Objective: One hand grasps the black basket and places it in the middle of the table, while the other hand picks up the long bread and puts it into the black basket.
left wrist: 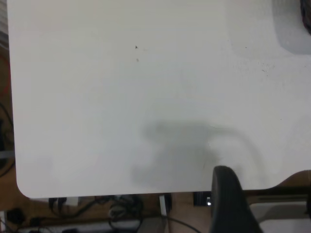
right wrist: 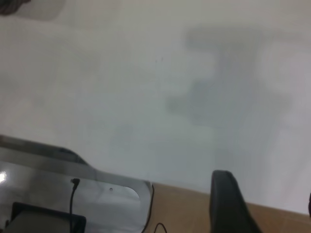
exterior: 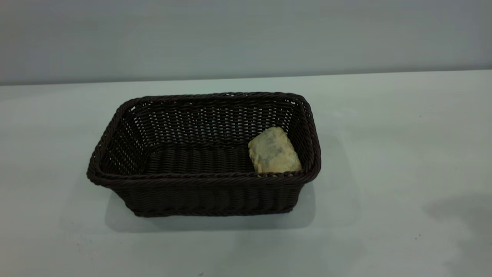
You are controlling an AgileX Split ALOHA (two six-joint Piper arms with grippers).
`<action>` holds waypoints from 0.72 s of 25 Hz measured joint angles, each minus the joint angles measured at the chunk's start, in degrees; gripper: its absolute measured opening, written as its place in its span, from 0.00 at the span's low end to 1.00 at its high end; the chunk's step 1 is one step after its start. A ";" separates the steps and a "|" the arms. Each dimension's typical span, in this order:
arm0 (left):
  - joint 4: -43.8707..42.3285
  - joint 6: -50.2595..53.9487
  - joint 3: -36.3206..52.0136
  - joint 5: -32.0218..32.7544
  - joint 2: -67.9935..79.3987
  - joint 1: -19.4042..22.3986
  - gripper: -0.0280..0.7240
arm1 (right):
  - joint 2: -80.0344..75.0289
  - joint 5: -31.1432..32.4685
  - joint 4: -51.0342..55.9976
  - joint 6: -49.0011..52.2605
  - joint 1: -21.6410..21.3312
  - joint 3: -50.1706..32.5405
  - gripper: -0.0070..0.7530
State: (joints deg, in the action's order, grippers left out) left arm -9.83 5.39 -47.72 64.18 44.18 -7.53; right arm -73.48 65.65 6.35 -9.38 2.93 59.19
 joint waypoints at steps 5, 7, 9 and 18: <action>0.06 0.06 3.64 1.04 -8.09 0.00 0.65 | 12.41 0.26 0.47 0.05 0.00 -7.24 0.51; 0.05 0.14 5.16 1.79 -11.12 0.00 0.65 | 17.51 0.40 0.47 0.11 0.00 -9.38 0.51; 0.11 0.59 6.74 2.11 -13.77 0.00 0.65 | 21.88 1.02 0.47 0.18 0.00 -11.02 0.51; 0.31 1.82 14.66 2.16 -25.14 0.00 0.65 | 39.62 3.04 -0.05 0.29 0.00 -18.09 0.51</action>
State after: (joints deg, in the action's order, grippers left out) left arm -9.52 7.21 -33.06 66.34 19.05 -7.53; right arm -33.86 68.68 6.30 -9.10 2.93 41.10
